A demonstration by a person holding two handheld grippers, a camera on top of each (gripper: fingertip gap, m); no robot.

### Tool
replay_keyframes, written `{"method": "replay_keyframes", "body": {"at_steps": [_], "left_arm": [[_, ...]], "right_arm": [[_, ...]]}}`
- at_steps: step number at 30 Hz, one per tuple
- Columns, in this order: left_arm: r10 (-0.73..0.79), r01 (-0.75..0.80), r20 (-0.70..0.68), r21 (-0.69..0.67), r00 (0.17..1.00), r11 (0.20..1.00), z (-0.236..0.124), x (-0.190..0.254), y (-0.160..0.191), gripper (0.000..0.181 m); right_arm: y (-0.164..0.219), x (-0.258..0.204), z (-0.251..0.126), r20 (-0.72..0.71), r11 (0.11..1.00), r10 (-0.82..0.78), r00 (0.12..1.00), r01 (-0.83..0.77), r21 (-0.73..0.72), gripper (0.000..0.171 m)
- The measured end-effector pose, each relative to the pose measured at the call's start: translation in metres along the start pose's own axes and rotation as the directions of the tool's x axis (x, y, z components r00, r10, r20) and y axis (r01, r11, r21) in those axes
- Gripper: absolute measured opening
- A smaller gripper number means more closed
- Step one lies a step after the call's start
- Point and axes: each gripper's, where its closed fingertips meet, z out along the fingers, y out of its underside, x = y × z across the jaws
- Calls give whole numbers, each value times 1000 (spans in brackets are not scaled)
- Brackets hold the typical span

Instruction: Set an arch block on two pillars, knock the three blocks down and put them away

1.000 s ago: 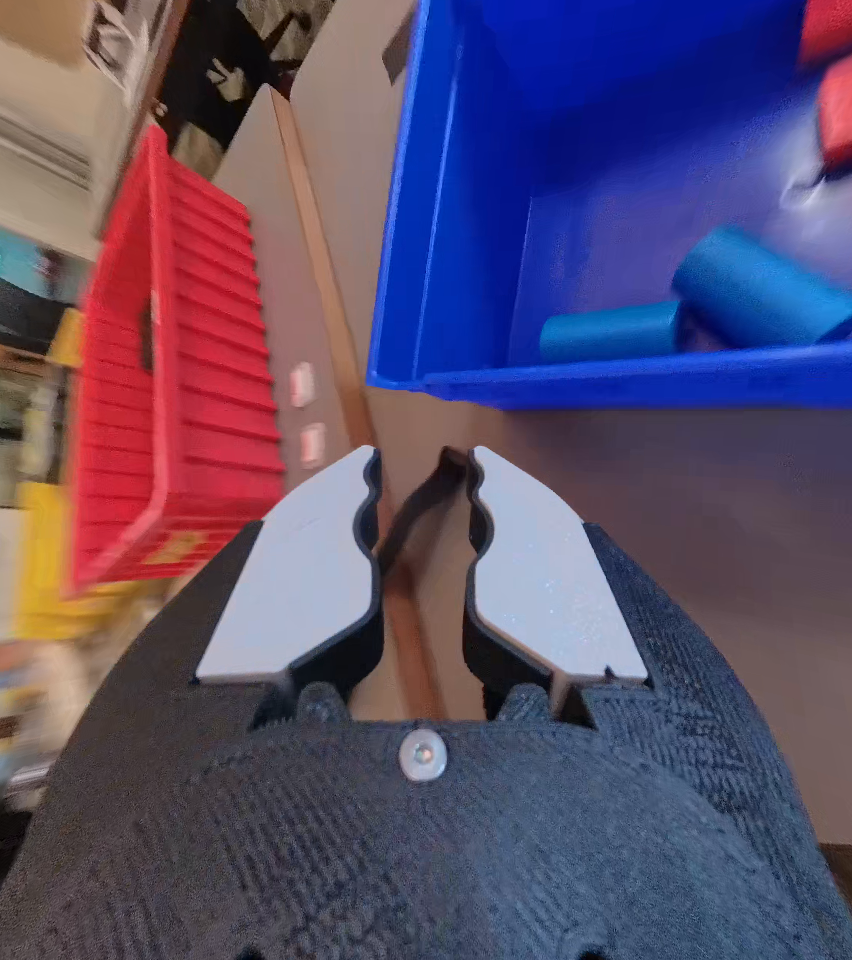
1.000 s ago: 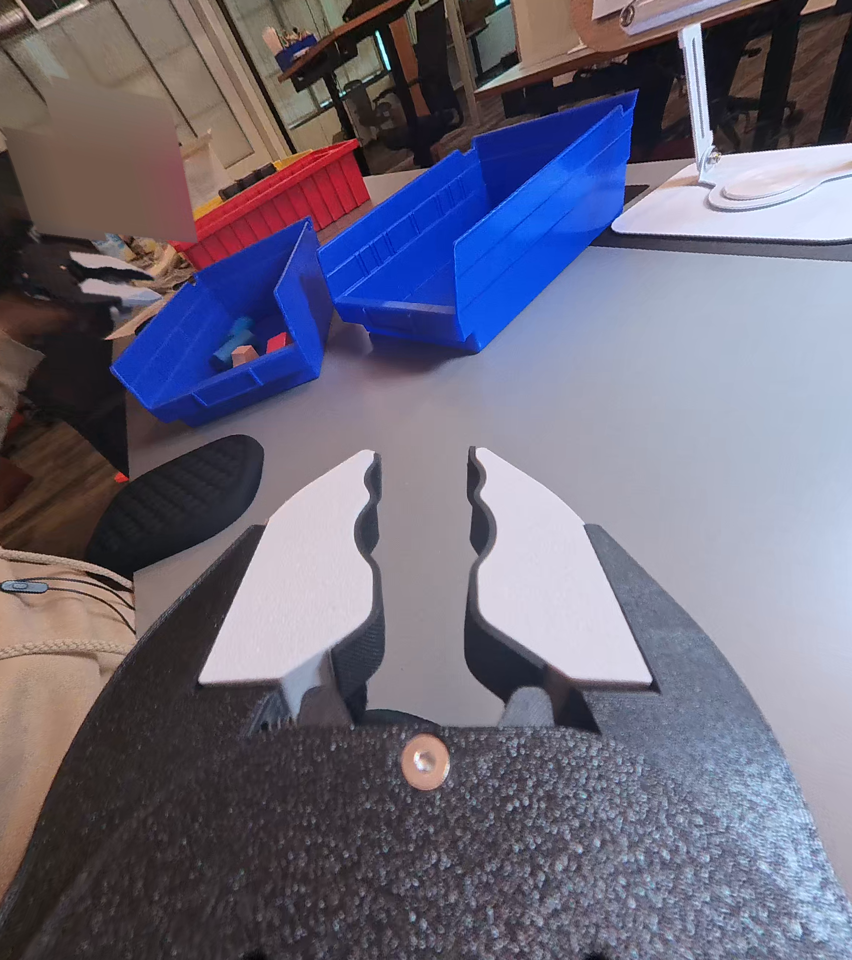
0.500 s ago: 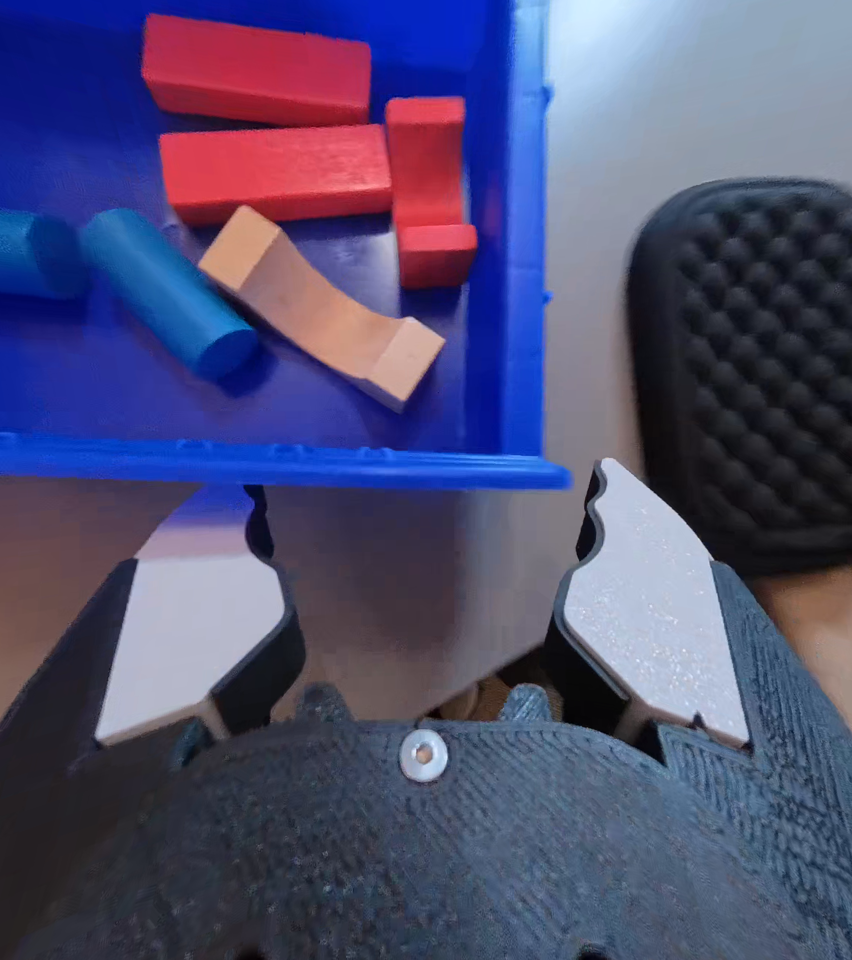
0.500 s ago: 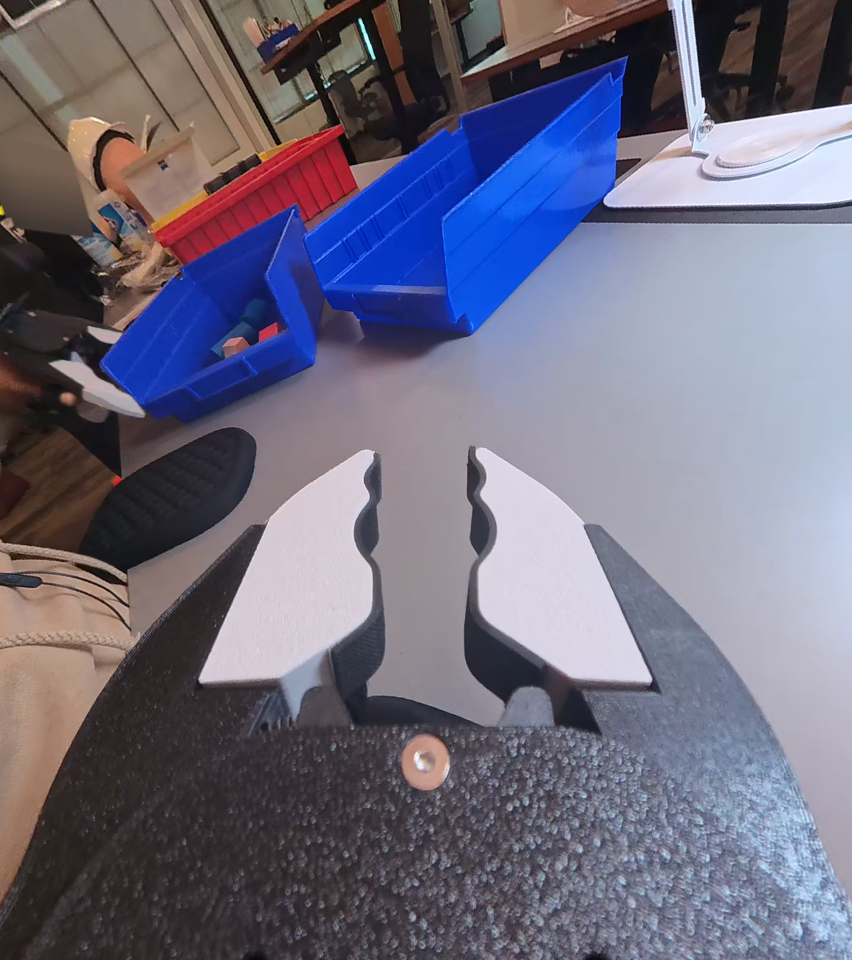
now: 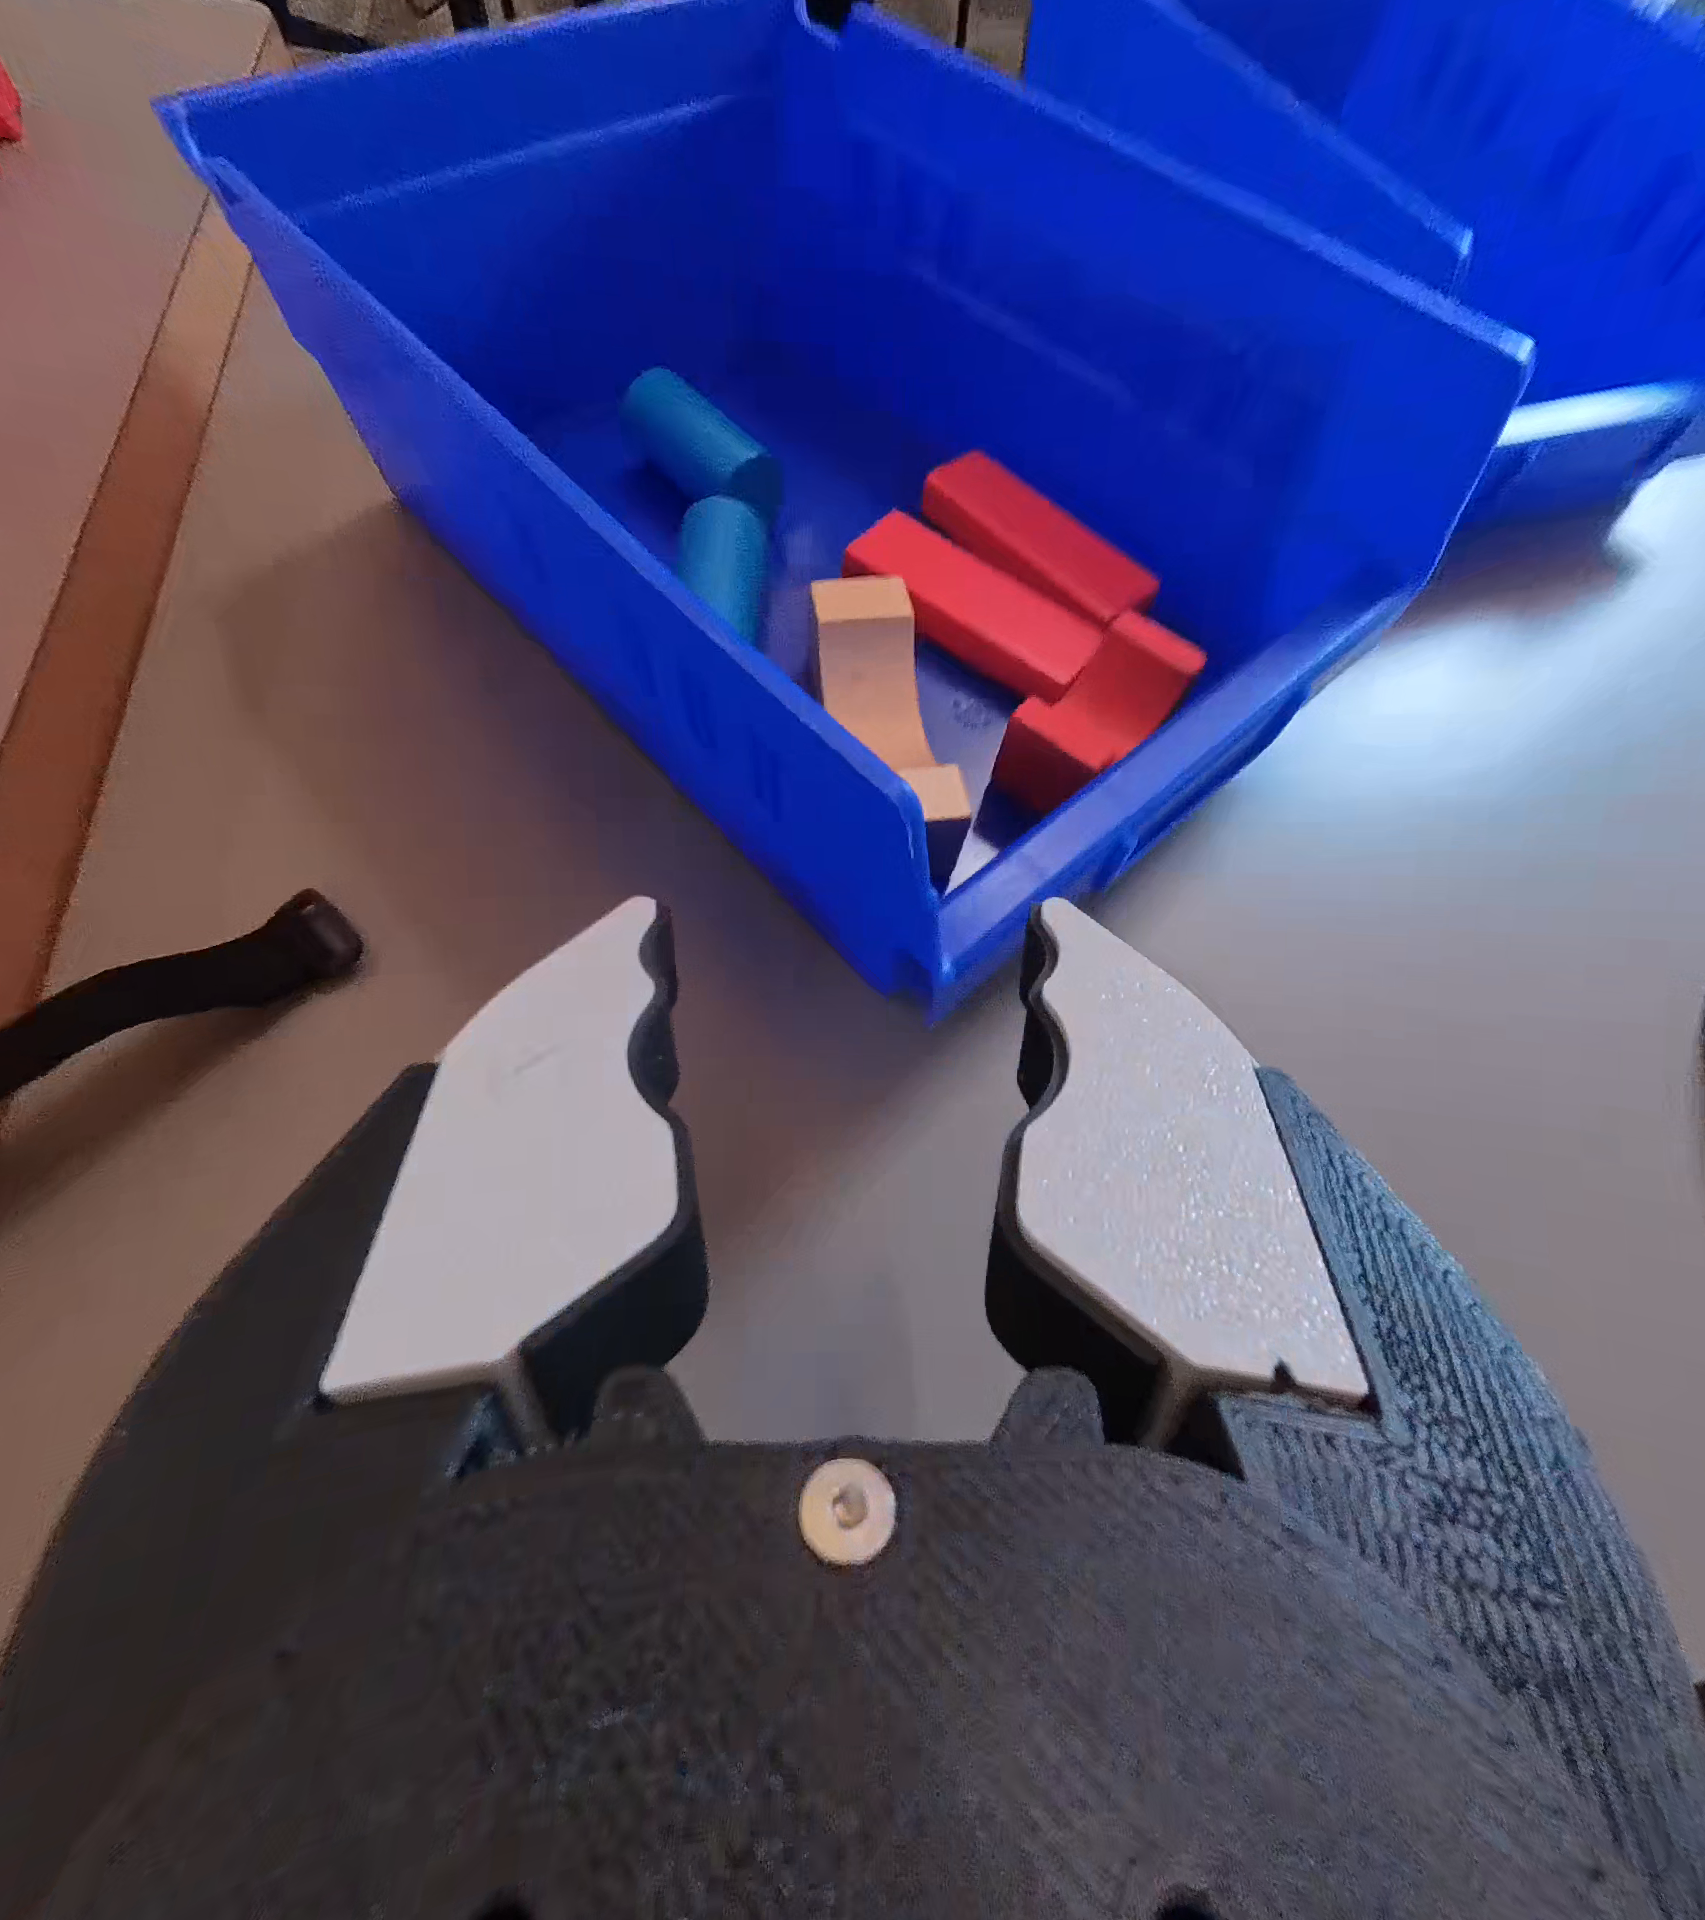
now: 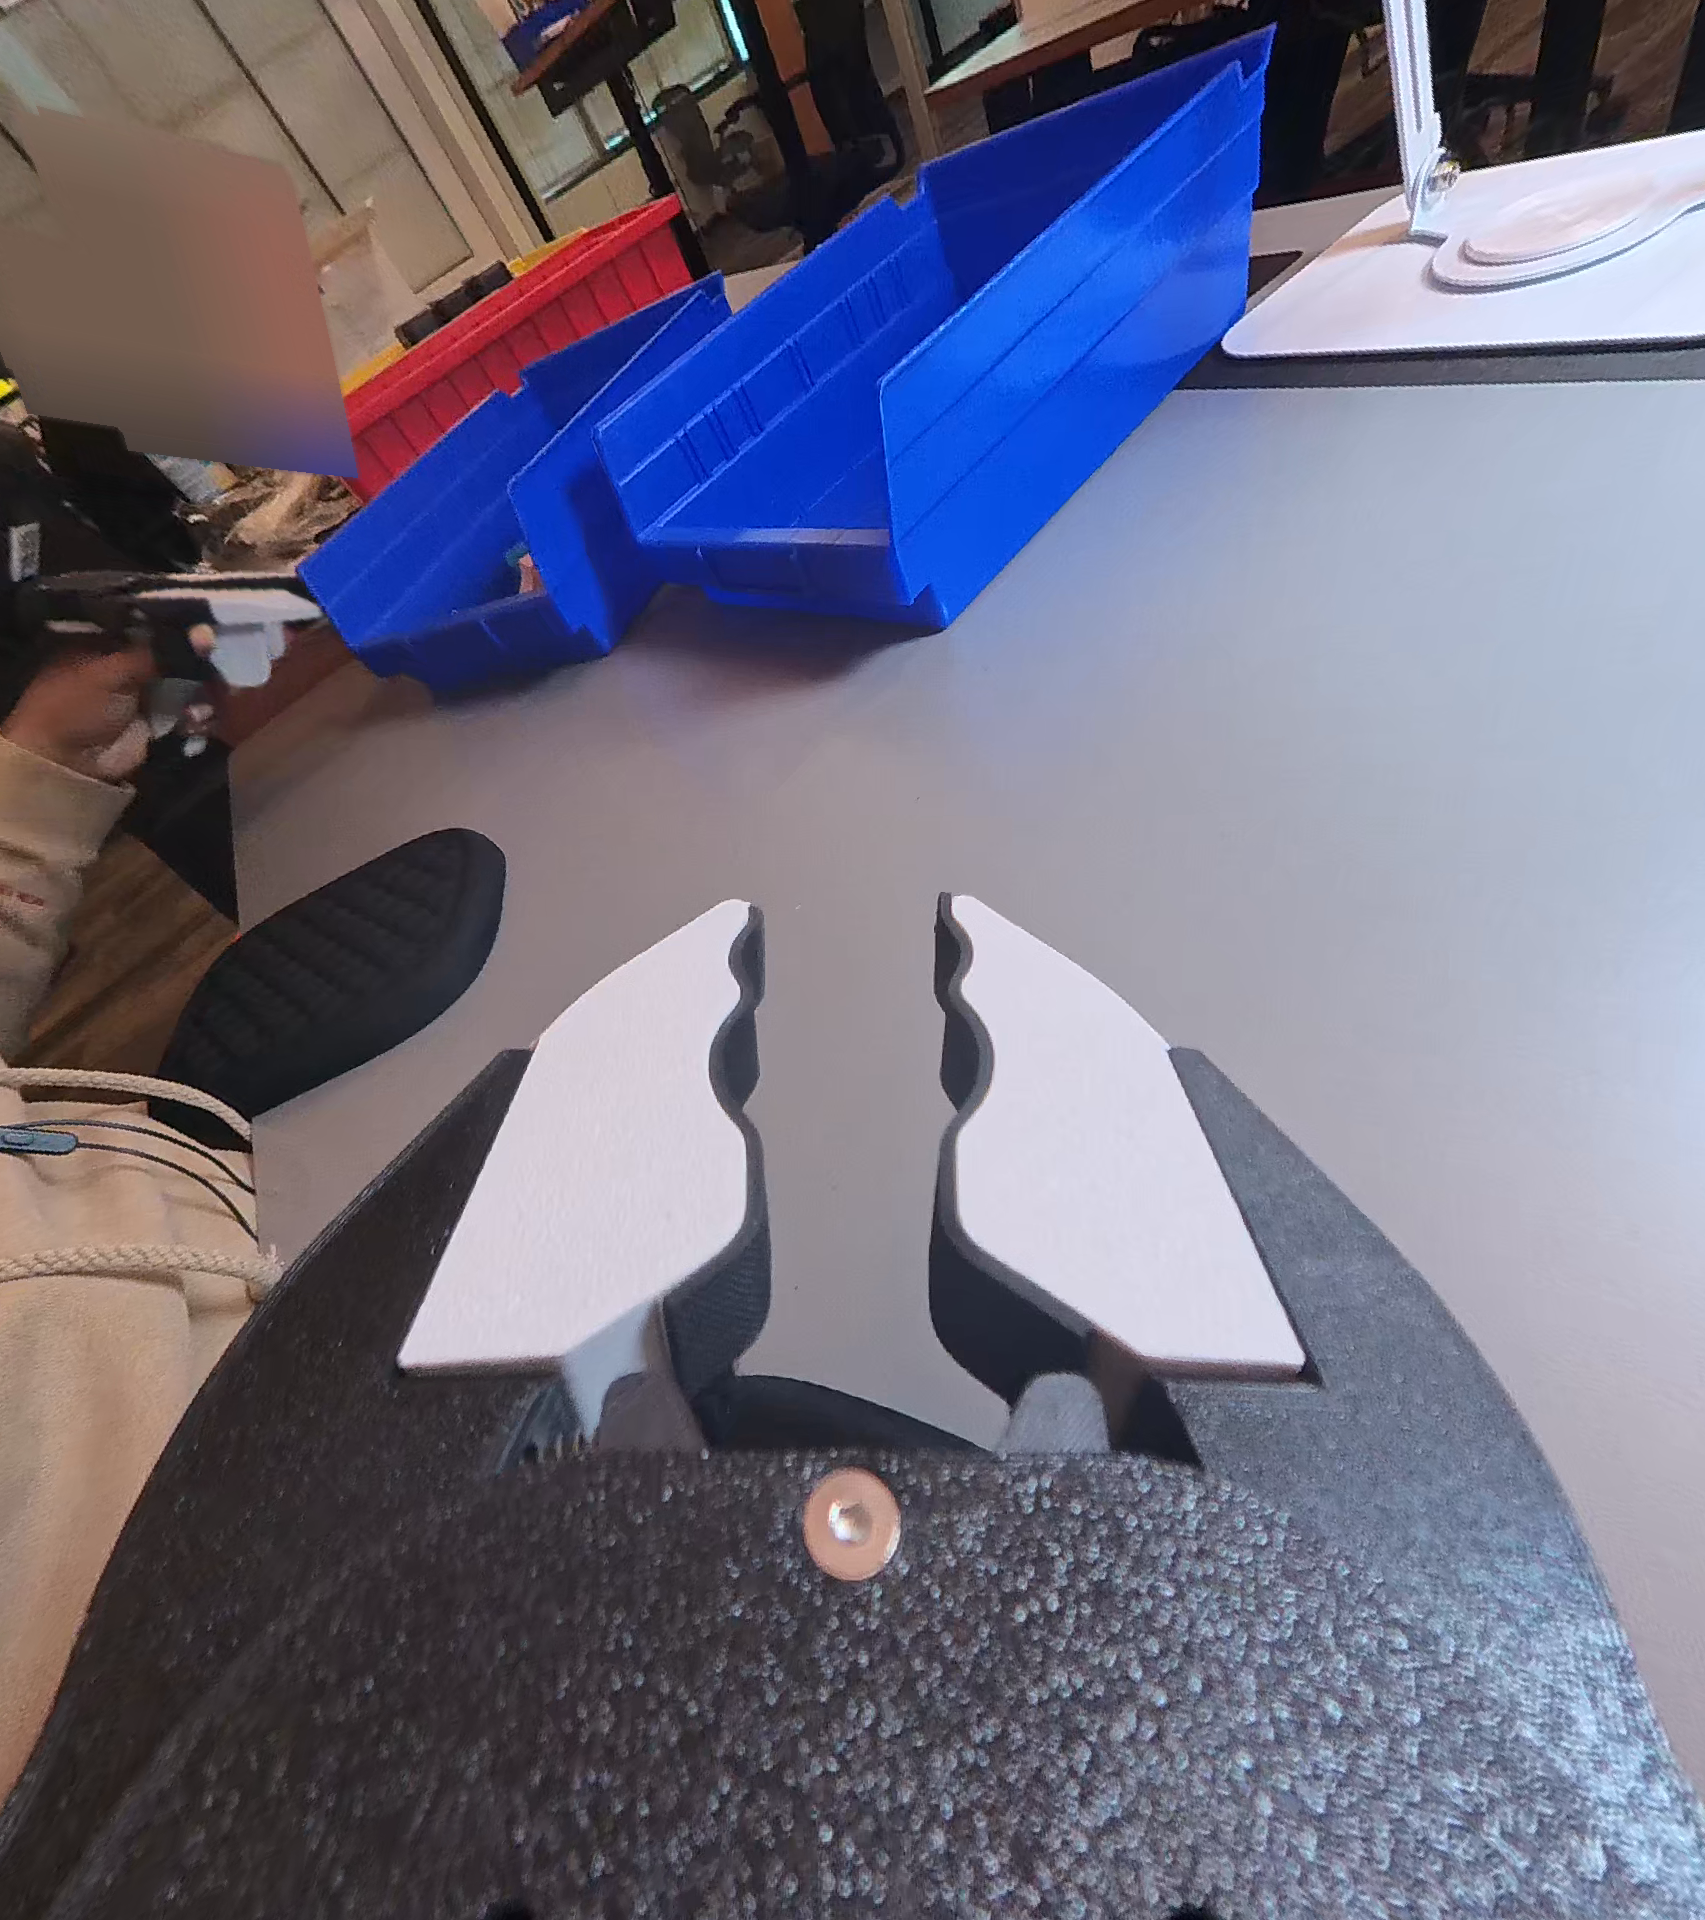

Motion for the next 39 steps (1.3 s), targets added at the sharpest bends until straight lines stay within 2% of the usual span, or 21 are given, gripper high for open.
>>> {"method": "replay_keyframes", "body": {"at_steps": [3,4,5,13,17,22,25,28,29,30,31,33,35,39], "left_arm": [[-35,35,-9,41,999,999,16,-5,-9,62],[-21,22,-9,55,1000,998,24,-5,-12,52],[7,-6,-15,75,1000,997,31,-2,-17,32],[137,-144,146,38,980,989,88,-10,-51,14],[93,-99,100,62,991,993,116,-2,-67,12],[72,-80,85,99,994,992,135,3,-78,22],[11,-16,32,160,999,987,135,7,-79,32],[-2,4,-14,203,1000,979,134,12,-78,41],[14,-11,-11,212,1000,977,133,12,-77,42],[35,-33,-7,221,999,975,133,12,-76,44],[55,-55,5,221,998,974,132,11,-75,45],[88,-92,26,211,996,973,132,9,-74,48],[101,-101,10,203,995,974,132,12,-73,46],[103,-99,-12,187,995,977,133,15,-70,54]], "right_arm": [[2,0,2,5,1000,4,1000,-4,-15,31],[3,-1,2,5,1000,0,1000,0,-18,31],[3,-1,2,5,1000,-4,1000,4,-20,31],[5,2,11,-7,998,-17,1000,17,-54,31],[0,0,31,-65,988,-121,991,114,-100,33],[-34,11,86,-161,967,-244,956,226,-122,46],[-56,23,138,-184,969,-232,955,210,-130,59],[-76,49,190,-255,964,-256,933,225,-142,64],[-77,55,206,-253,965,-248,935,215,-150,59],[-75,58,219,-238,966,-236,942,200,-166,40],[-73,61,228,-221,963,-237,946,200,-181,13],[-72,64,229,-252,961,-251,935,210,-180,10],[-65,60,216,-274,930,-340,900,277,-242,9],[-42,45,166,-281,925,-345,896,274,-264,7]]}}
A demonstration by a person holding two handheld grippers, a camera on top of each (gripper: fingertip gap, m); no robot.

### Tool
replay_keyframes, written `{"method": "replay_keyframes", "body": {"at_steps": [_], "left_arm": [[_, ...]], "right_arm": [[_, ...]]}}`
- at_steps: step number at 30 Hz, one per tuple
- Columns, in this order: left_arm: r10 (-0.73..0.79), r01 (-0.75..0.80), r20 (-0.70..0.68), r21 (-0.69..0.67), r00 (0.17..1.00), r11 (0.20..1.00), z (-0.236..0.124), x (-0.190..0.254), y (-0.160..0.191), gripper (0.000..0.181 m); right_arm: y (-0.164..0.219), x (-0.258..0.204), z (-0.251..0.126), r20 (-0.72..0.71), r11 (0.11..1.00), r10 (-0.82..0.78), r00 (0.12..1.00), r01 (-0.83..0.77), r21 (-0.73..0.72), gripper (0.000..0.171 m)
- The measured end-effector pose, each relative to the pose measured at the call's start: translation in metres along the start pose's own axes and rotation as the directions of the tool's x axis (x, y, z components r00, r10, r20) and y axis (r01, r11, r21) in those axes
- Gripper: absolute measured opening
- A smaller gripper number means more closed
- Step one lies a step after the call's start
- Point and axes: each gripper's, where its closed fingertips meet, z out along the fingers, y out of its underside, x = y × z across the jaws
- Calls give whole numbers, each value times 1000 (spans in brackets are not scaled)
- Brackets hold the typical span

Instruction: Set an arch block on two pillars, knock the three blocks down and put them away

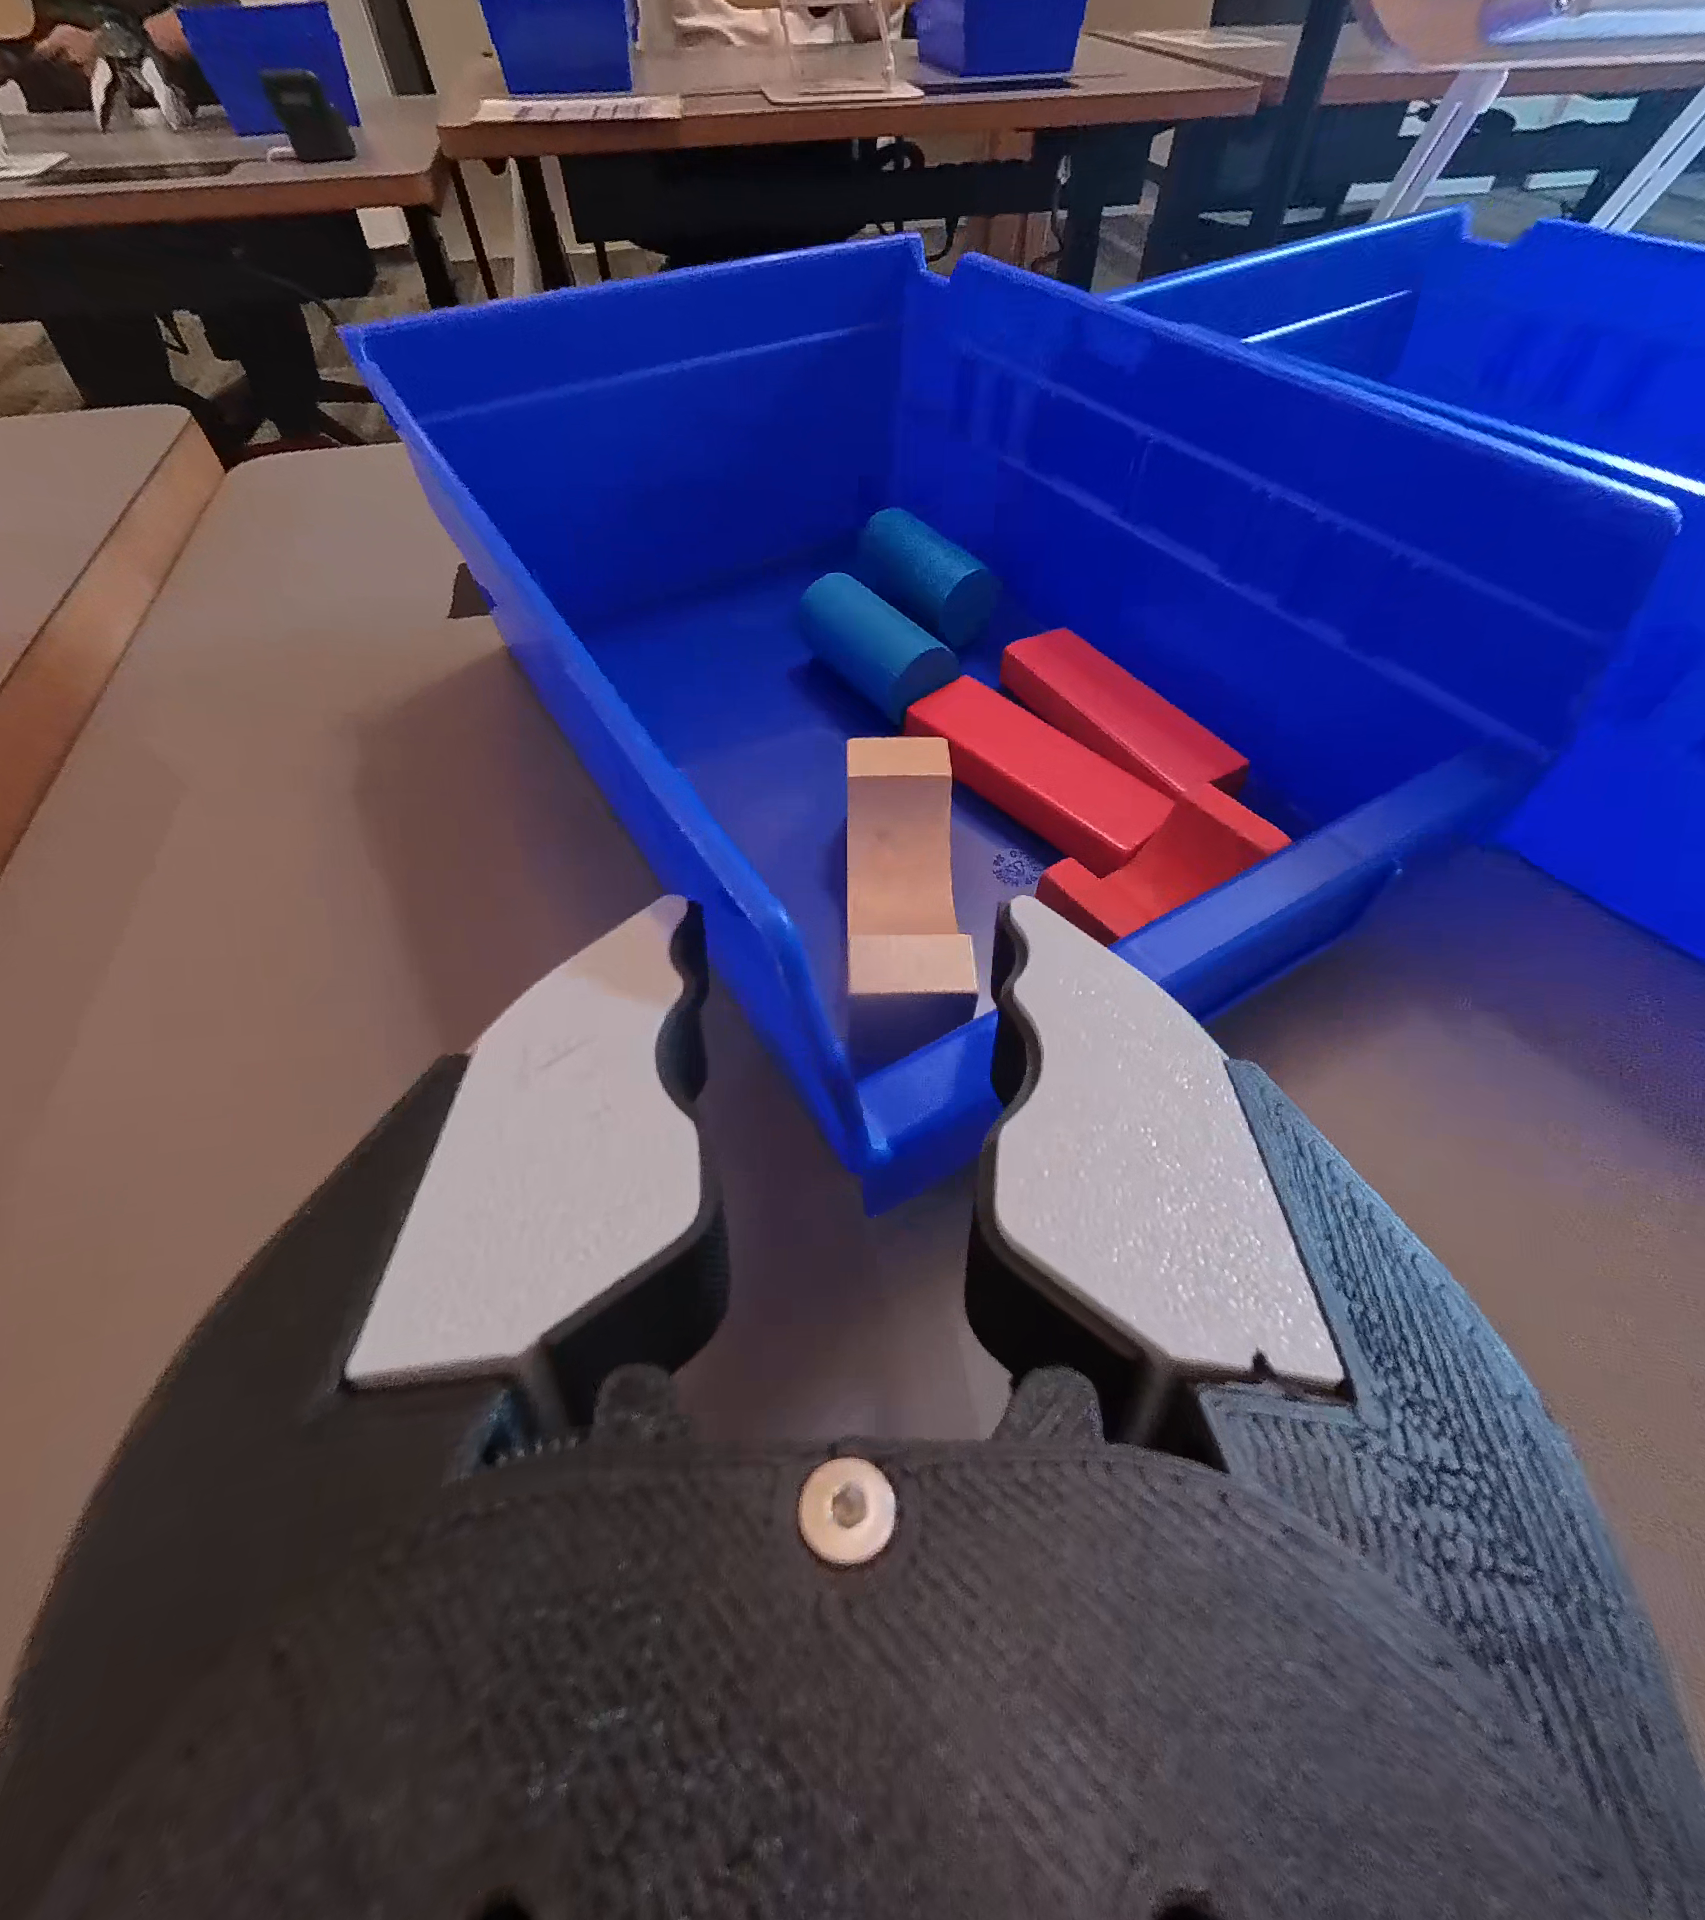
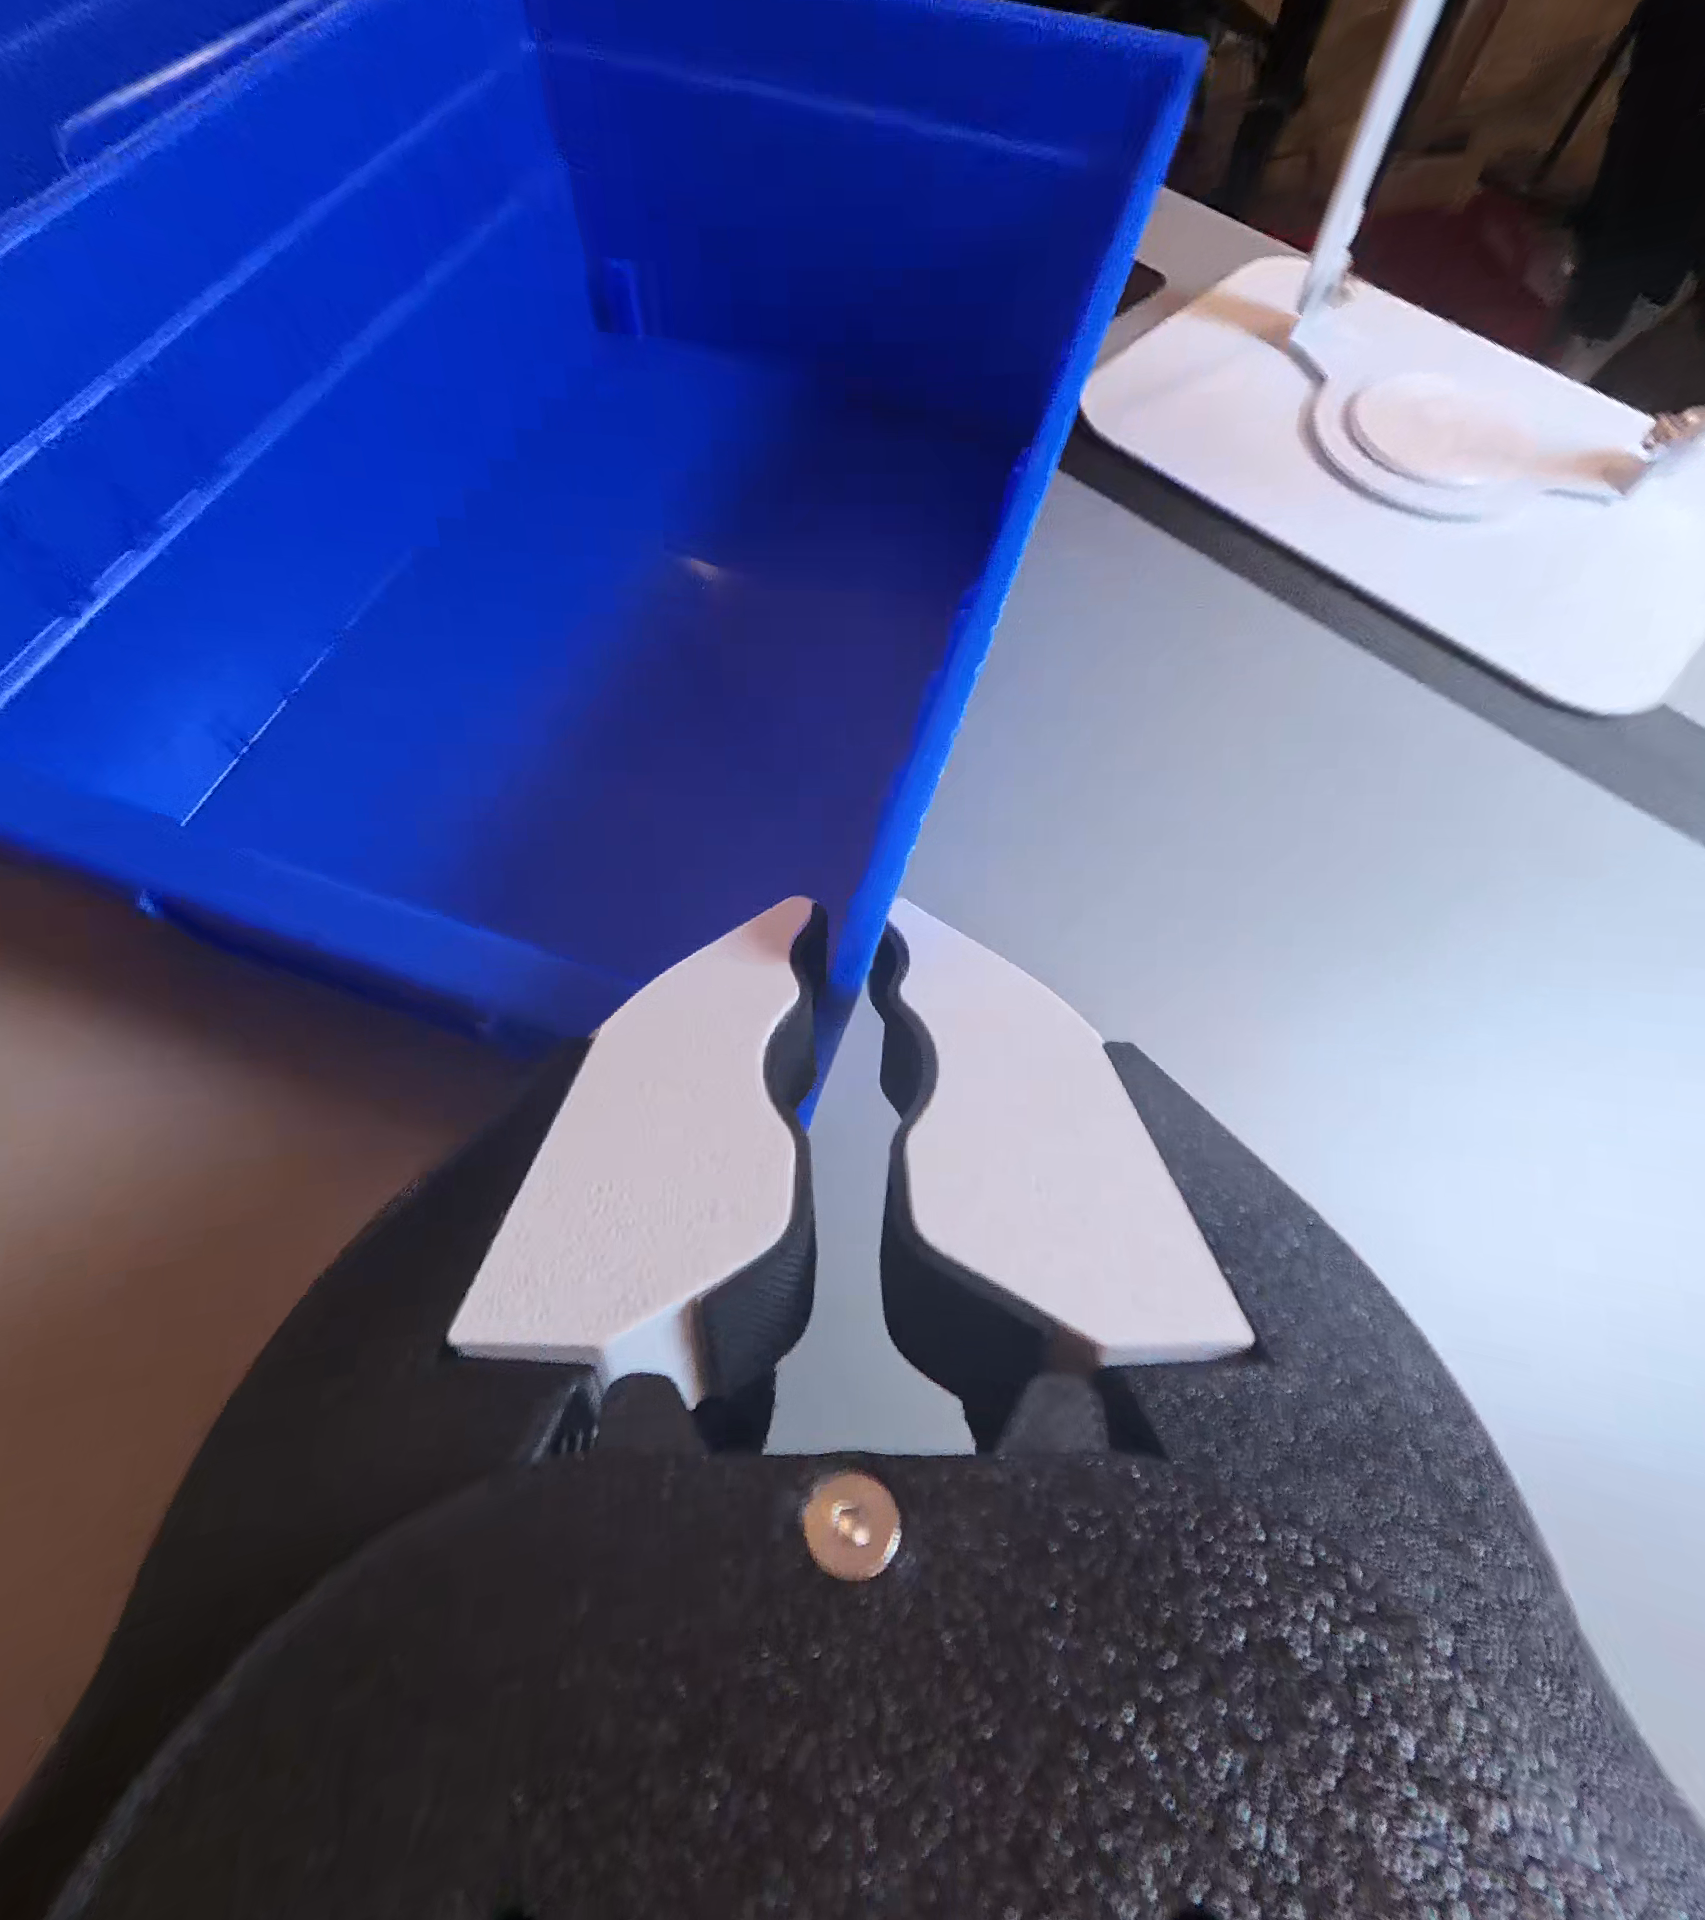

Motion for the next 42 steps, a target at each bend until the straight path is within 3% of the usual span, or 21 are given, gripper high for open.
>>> {"method": "replay_keyframes", "body": {"at_steps": [4,9,12,15,18,21,28,33,38,42], "left_arm": [[4,-4,7,-7,1000,1000,2,3,2,52],[-21,21,17,5,1000,1000,3,2,2,51],[-41,41,17,2,999,999,3,3,1,52],[-58,58,13,4,998,998,4,4,1,52],[-56,56,14,2,998,998,4,4,2,51],[-53,53,17,-11,998,999,7,2,6,49],[-111,111,1,-18,994,994,14,-4,10,42],[-206,206,-16,17,979,978,17,-8,8,40],[-176,176,5,27,984,984,16,-9,7,30],[-109,109,15,11,994,994,16,0,7,28]], "right_arm": [[40,32,-63,-47,996,93,995,-93,-1,2],[95,96,-148,-108,944,328,939,-319,87,5],[124,139,-193,-262,893,446,856,-404,199,6],[143,178,-226,-438,833,550,711,-430,348,5],[140,184,-231,-474,829,553,685,-393,399,8],[131,178,-216,-502,894,440,745,-315,318,18],[131,220,-210,-601,937,351,718,-271,223,17],[130,227,-208,-597,942,336,728,-252,223,17],[127,221,-205,-544,923,377,750,-259,283,31],[126,220,-202,-538,933,352,766,-243,264,22]]}}
